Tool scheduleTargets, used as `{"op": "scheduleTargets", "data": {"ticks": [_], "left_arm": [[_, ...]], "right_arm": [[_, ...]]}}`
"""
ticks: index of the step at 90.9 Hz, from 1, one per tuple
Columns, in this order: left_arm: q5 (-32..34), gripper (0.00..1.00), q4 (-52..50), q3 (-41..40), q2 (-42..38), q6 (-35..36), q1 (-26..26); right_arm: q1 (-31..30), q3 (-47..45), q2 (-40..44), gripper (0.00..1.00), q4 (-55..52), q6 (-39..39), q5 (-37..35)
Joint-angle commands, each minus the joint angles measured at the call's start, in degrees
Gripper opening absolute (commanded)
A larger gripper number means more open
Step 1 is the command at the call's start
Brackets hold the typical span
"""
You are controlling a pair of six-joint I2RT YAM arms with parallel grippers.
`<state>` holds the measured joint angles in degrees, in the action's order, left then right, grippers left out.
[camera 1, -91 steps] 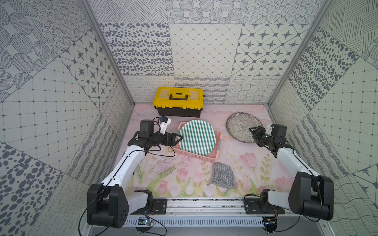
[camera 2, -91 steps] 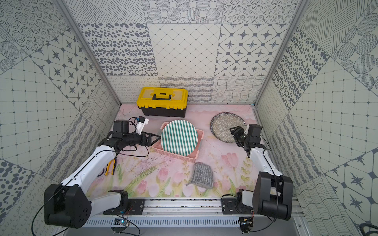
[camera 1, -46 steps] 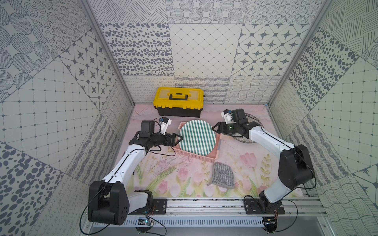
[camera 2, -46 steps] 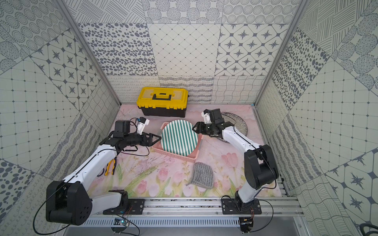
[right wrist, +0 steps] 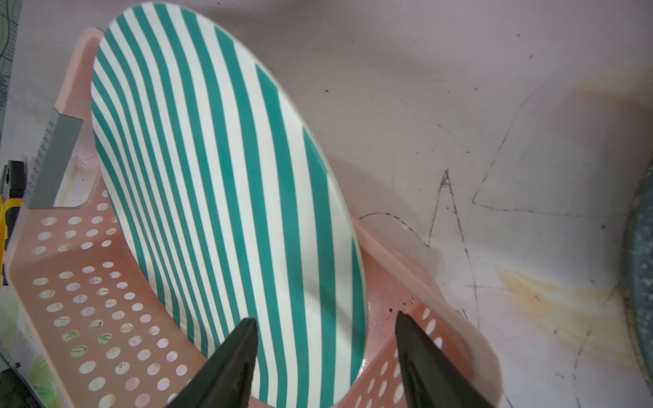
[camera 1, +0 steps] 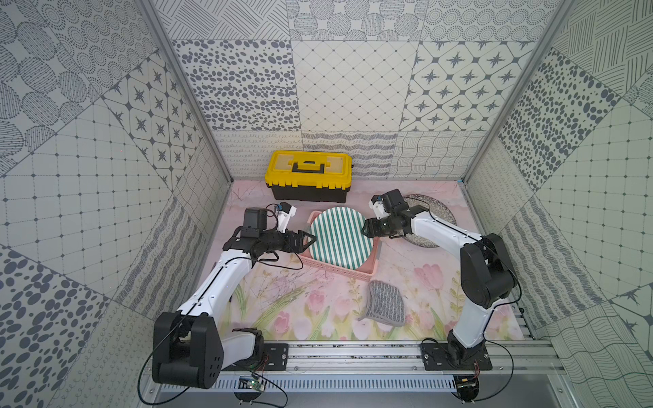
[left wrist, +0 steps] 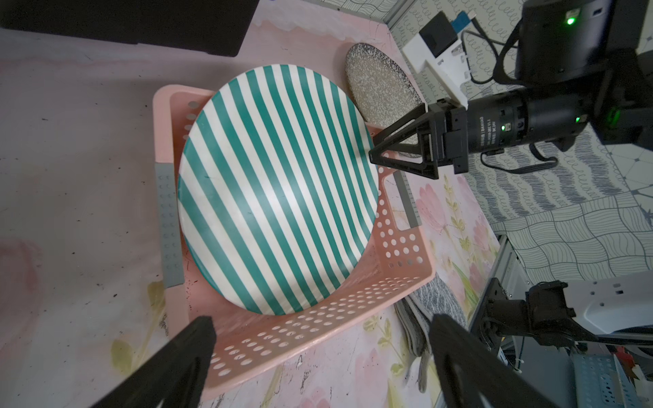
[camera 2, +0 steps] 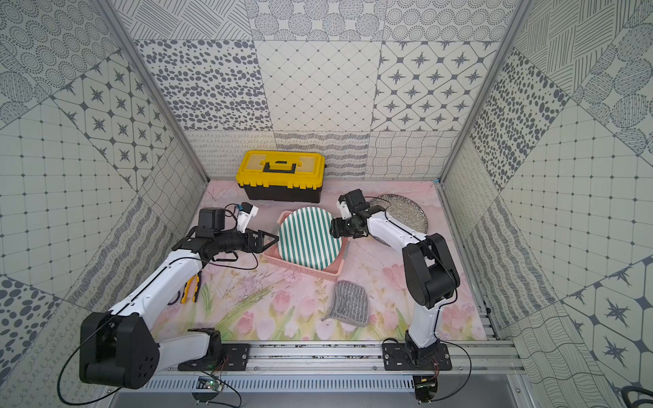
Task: Wipe the wet plate dry
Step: Pick up the plate from the bin.
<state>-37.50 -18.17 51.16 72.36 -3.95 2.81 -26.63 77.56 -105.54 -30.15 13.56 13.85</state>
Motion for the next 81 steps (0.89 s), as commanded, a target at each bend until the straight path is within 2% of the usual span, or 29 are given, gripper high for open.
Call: {"op": "scheduleTargets", "data": {"ticks": [1,17,37,50,59,67,81], "left_arm": [[-1.31,1.00,2.30,-0.22,0.41,-0.01,-0.78],[-1.51,1.00,2.32,-0.27,0.59,-0.15,-0.79],[-1.88,1.00,2.35,-0.10,0.91,-0.46,-0.70],[-2.06,1.00,2.49,-0.15,0.94,-0.60,-0.72],[-2.06,1.00,2.48,-0.12,0.96,-0.63,-0.70],[-2.14,1.00,2.56,-0.12,0.99,-0.78,-0.72],[-2.23,1.00,2.59,-0.18,1.05,-0.96,-0.76]], "right_arm": [[-0.86,1.64,-2.73,0.66,-0.53,-2.07,0.71],[-0.89,2.39,-5.16,0.65,1.25,-1.46,3.33],[-0.64,0.20,-4.70,0.54,5.53,0.26,4.23],[0.32,-2.66,-3.54,0.39,9.48,1.87,8.07],[1.11,-4.74,-2.09,0.36,12.18,2.88,10.47],[1.67,-6.48,-0.60,0.29,13.87,3.39,11.33],[2.90,-7.96,1.35,0.12,14.42,3.19,11.61]]}}
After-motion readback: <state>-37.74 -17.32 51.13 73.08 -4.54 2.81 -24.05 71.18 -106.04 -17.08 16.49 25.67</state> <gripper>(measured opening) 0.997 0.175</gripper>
